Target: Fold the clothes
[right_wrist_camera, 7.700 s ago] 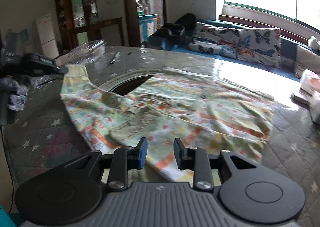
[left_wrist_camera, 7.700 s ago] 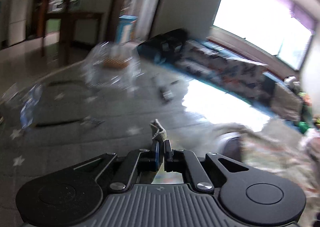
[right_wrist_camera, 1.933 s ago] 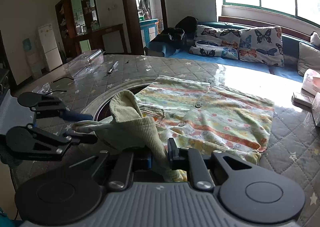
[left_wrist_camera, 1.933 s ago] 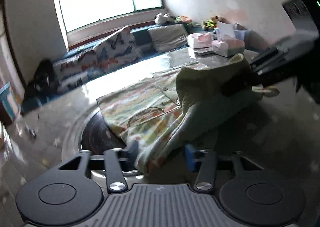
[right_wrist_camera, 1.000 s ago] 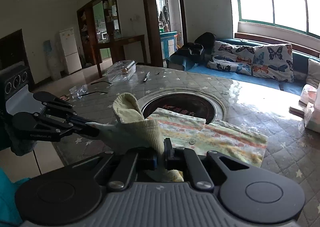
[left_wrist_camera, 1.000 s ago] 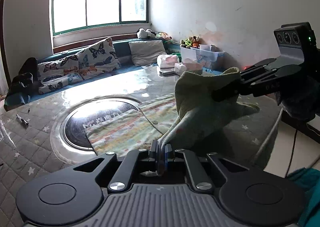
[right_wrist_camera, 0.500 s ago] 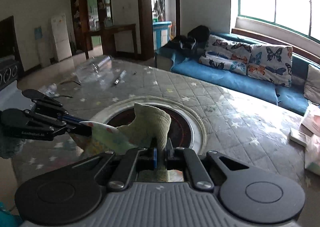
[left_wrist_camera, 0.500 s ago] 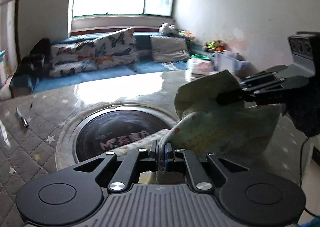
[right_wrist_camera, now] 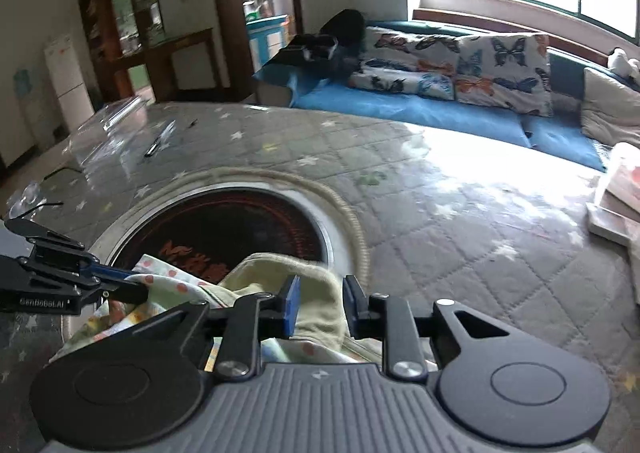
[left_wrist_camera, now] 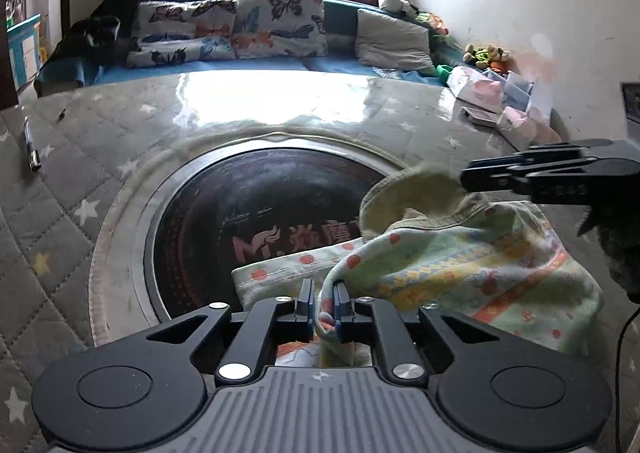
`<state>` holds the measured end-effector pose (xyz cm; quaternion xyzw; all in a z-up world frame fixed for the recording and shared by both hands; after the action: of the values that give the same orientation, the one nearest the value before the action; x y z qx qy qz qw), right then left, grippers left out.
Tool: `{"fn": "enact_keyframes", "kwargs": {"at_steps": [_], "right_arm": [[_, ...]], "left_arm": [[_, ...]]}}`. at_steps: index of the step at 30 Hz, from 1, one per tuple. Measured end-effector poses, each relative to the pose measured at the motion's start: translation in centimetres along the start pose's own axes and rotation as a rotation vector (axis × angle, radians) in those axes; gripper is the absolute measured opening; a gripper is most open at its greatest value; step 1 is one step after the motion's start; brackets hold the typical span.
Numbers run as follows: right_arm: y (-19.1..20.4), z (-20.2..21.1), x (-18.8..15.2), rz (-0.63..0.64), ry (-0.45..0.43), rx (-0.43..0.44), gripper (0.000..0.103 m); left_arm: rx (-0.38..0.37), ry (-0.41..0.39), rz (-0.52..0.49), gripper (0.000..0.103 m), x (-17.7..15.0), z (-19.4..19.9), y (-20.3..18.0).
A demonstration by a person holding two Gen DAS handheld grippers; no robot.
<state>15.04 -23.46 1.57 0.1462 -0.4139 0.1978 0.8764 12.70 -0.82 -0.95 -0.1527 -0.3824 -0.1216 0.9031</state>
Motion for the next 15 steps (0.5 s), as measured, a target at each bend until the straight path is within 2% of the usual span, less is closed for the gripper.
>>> {"fn": "enact_keyframes", "kwargs": {"at_steps": [4,8,15], "right_arm": [[-1.2,2.4,-1.6,-0.005,-0.005,-0.028,0.034],[-2.9,4.8,-4.3,-0.032,0.004,-0.087,0.034],[-6.4,6.5,-6.5,-0.154,-0.01,-0.112,0.034]], "left_arm": [[0.011,0.01,0.004,0.014,0.0,-0.3,0.2],[0.034,0.022,-0.008,0.014,0.1,-0.7,0.3],[0.084,0.035,-0.012,0.015,0.6,-1.4,0.7]]}}
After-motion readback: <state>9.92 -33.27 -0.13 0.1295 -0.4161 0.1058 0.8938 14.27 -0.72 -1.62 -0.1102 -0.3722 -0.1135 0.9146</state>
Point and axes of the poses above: each gripper's, at about its wrist camera, not at the fingertips, and z roughly against the way its jaws point, y to its left, x to its top, the point moved 4 cm from there along -z, roughly the way its jaws point, and after that the axes turned 4 degrees about -y, right-handed, at the moved point
